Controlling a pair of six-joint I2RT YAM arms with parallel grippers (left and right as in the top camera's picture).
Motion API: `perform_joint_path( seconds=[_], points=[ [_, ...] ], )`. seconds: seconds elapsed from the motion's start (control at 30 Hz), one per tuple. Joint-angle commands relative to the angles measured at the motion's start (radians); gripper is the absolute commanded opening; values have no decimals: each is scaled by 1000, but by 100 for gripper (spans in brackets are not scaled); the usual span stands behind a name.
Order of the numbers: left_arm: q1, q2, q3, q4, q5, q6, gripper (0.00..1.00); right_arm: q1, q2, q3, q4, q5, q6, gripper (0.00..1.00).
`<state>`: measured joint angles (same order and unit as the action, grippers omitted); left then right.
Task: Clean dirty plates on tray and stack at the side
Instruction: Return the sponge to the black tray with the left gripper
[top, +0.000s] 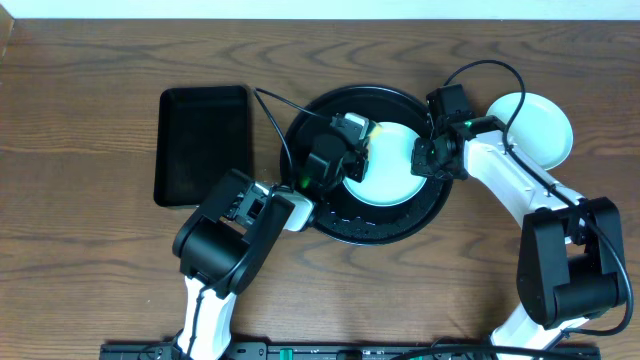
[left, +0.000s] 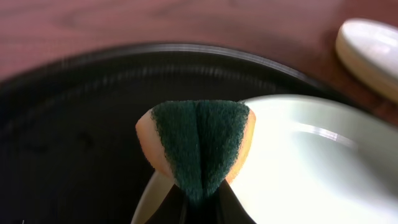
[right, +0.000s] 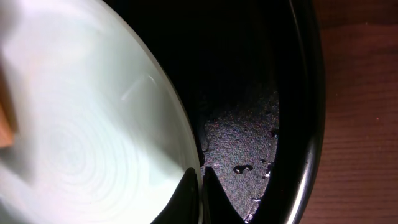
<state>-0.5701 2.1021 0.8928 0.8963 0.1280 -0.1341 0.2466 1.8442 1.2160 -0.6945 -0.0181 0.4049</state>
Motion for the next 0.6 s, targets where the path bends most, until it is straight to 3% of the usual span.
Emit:
perform_joint_path(
  seconds=[0.0, 0.27, 0.43, 0.57],
  points=[
    [4, 10, 78, 58, 22, 2, 8, 10, -10, -3, -1, 3, -9, 1],
    [9, -133, 142, 58, 81, -47, 8, 10, -10, -3, 0, 2, -9, 1],
    [62, -308, 142, -164, 81, -47, 8, 10, -10, -3, 0, 2, -9, 1],
    [175, -460, 142, -448, 80, -47, 8, 10, -10, -3, 1, 3, -9, 1]
  ],
)
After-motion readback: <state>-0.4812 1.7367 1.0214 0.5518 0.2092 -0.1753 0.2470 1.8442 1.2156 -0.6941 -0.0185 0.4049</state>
